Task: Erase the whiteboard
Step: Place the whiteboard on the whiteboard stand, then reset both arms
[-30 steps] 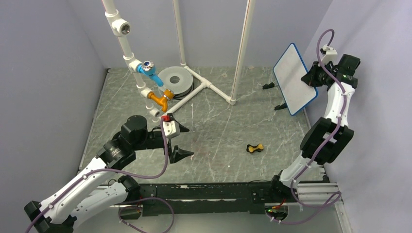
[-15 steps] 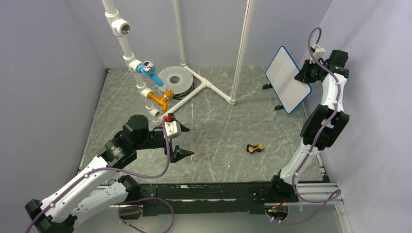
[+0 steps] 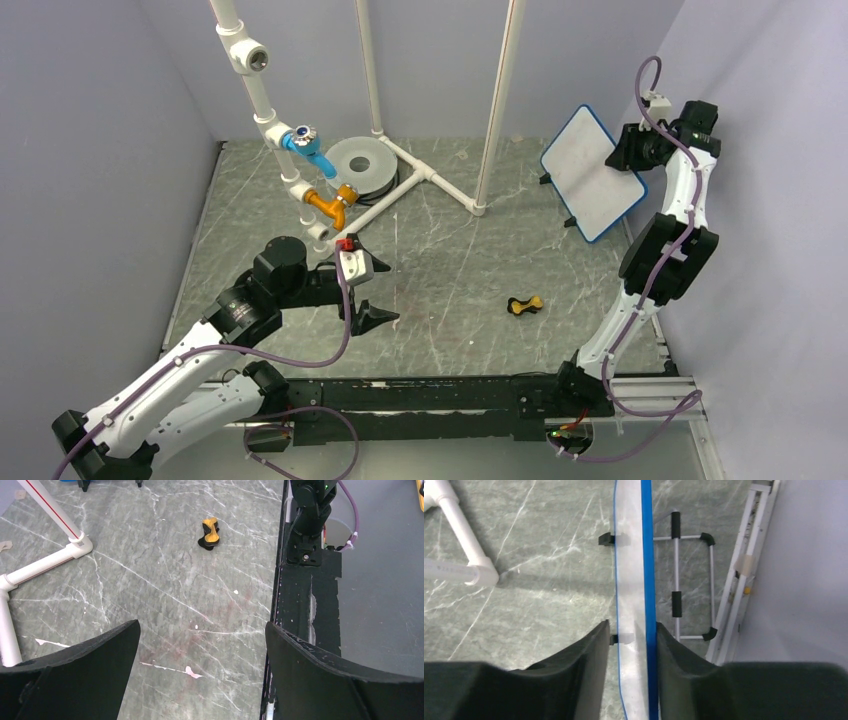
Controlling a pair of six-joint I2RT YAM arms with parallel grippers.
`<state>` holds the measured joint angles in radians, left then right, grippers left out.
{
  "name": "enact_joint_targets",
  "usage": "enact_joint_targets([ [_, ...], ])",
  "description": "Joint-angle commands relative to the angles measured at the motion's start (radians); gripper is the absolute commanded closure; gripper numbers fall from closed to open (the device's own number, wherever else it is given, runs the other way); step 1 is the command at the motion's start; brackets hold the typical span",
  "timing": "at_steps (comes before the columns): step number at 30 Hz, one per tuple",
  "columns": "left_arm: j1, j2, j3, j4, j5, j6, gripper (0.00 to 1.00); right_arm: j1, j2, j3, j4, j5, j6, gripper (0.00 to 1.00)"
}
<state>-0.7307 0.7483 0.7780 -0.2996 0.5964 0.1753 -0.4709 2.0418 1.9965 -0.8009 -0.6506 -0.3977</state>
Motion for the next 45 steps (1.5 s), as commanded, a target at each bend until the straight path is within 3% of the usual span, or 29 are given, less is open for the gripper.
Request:
enact_joint_targets([
  [1, -0.003, -0.004, 0.002, 0.024, 0.009, 0.019, 0.01, -0.004, 0.012, 0.065, 0.03, 0.053, 0.01, 0.54],
  [10, -0.003, -0.004, 0.003, 0.026, 0.016, 0.018, 0.01, -0.001, -0.039, 0.046, 0.048, 0.185, -0.035, 0.24],
  [21, -0.003, -0.006, 0.003, 0.024, 0.011, 0.015, 0.01, 0.002, -0.12, 0.024, 0.04, 0.233, -0.08, 0.14],
  [31, -0.003, -0.017, 0.007, 0.024, 0.01, 0.006, 0.01, 0.019, -0.281, -0.076, 0.022, 0.176, -0.108, 0.13],
  [34, -0.003, -0.022, 0.011, 0.026, 0.004, -0.005, 0.01, 0.026, -0.404, -0.185, 0.038, 0.092, -0.103, 0.12],
  [39, 0.018, -0.027, 0.018, 0.031, -0.04, -0.039, 0.01, 0.008, -0.738, -0.593, 0.238, -0.108, -0.03, 0.01],
  [42, 0.079, -0.023, 0.02, 0.074, -0.017, -0.123, 0.0, -0.001, -0.92, -0.804, 0.378, -0.104, 0.084, 0.0],
  [45, 0.134, -0.014, 0.024, 0.092, -0.004, -0.206, 0.01, -0.005, -1.045, -0.909, 0.391, -0.093, 0.161, 0.0],
])
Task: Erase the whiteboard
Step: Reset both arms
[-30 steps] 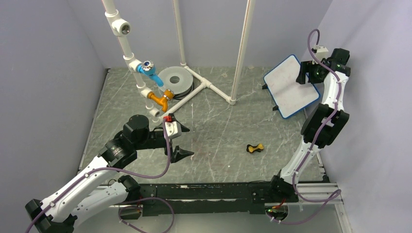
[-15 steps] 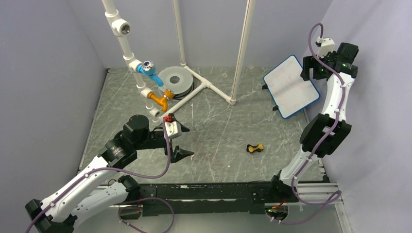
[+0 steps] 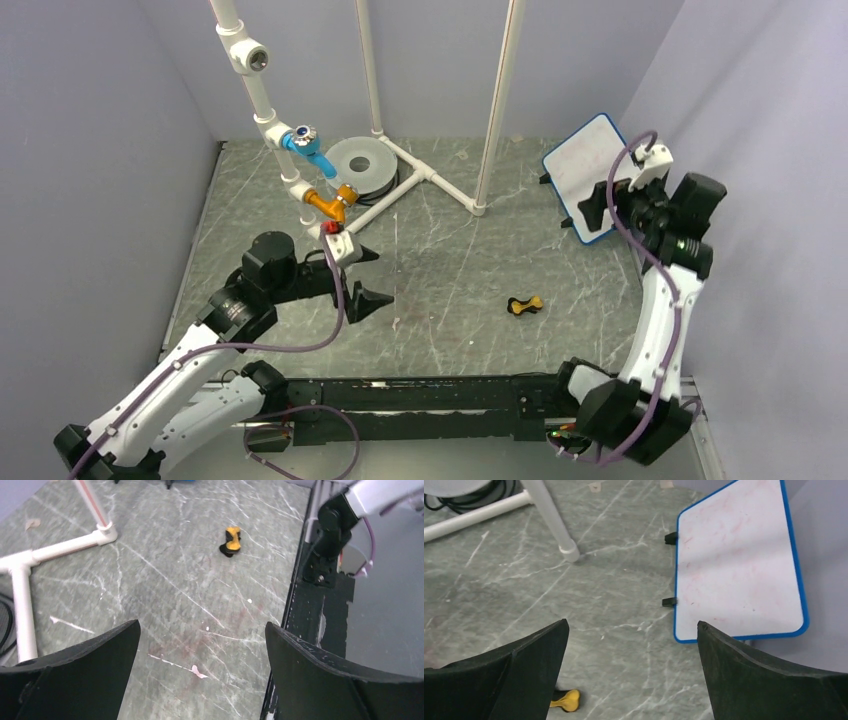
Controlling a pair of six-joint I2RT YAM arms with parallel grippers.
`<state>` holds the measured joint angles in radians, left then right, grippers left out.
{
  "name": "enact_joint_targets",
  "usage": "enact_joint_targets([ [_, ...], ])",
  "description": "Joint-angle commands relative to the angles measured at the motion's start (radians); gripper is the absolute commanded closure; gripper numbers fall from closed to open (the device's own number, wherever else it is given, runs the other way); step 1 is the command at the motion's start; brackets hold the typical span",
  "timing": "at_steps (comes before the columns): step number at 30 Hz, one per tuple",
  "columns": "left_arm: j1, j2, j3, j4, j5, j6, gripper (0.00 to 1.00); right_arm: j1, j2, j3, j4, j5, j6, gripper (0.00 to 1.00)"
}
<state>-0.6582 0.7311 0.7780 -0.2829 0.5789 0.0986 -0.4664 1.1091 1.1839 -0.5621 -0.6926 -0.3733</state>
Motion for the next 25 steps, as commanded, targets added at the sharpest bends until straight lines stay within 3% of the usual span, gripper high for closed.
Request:
enact_joint_targets([
  [1, 0.073, 0.002, 0.03, 0.066, -0.005, -0.138, 0.01, -0.009, -0.137, -0.122, 0.149, -0.053, 0.173, 0.0],
  [10, 0.107, -0.032, 0.028, 0.035, -0.145, -0.121, 0.01, -0.01, -0.311, -0.301, 0.241, 0.154, 0.491, 0.0],
  [16, 0.121, -0.036, 0.016, 0.041, -0.179, -0.128, 0.01, -0.009, -0.355, -0.314, 0.238, 0.186, 0.504, 0.0],
  [25, 0.142, -0.033, 0.018, 0.029, -0.23, -0.128, 0.01, -0.01, -0.357, -0.274, 0.18, 0.137, 0.358, 0.0],
])
